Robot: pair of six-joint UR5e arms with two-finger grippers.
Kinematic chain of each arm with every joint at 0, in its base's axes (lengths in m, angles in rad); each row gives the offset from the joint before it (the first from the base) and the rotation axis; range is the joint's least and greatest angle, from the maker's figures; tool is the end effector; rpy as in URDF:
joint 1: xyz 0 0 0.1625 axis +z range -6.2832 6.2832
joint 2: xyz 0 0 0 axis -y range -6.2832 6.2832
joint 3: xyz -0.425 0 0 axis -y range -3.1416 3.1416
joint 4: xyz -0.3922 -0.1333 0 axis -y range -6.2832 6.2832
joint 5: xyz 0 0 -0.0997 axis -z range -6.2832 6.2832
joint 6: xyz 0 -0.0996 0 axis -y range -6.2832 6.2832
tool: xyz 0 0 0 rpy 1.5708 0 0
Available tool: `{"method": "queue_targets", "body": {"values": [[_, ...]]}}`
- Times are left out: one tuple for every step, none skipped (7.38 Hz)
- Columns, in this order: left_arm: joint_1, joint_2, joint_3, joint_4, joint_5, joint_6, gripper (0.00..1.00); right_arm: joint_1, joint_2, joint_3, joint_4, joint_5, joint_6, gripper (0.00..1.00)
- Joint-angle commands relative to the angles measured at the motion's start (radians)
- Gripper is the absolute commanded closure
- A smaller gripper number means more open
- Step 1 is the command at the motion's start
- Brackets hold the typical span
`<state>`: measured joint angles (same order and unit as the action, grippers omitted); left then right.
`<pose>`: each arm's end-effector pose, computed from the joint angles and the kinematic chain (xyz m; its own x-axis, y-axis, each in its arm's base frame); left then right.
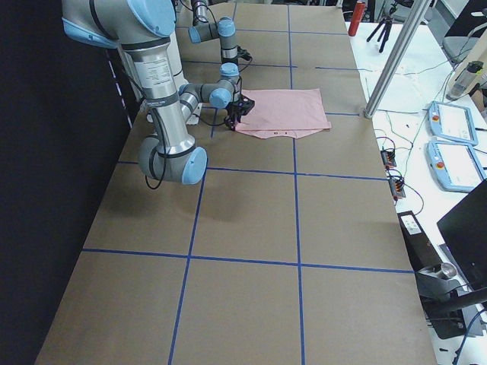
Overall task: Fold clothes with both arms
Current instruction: 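Grasp the near shirt edge with both grippers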
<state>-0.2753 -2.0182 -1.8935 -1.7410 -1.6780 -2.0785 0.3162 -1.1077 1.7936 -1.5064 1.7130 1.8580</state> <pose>0.5481 -0.2823 0.2505 0.4048 -0.6166 -0.6752 0.4393 0.7787 -0.4478 -0.5650 -0.3103 0.2985 0.6056 0.4932 0.6246 -0.4041 0.8667 -0.2926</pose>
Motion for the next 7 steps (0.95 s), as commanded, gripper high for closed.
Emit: {"method": "queue_targets", "body": {"values": [[0.001,-0.001,0.005,0.0,0.001,0.0,1.0,0.001,0.002,0.009,0.0,-0.016,0.001,1.0],[0.001,-0.001,0.005,0.0,0.001,0.0,1.0,0.003,0.002,0.009,0.0,-0.016,0.001,1.0],[0.001,-0.002,0.007,-0.002,0.001,0.0,1.0,0.003,0.002,0.009,0.0,-0.016,0.003,1.0],[0.001,-0.002,0.007,-0.002,0.001,0.0,1.0,0.006,0.003,0.007,0.0,-0.016,0.003,1.0],[0.001,-0.004,0.005,-0.002,0.001,0.002,1.0,0.012,0.009,0.009,0.0,-0.016,0.001,1.0],[0.001,-0.005,-0.005,-0.002,-0.002,0.002,1.0,0.018,0.008,0.019,0.0,-0.012,-0.002,1.0],[0.001,0.002,-0.025,0.004,0.0,0.008,1.0,0.023,0.008,0.038,-0.003,0.0,-0.005,1.0]]}}
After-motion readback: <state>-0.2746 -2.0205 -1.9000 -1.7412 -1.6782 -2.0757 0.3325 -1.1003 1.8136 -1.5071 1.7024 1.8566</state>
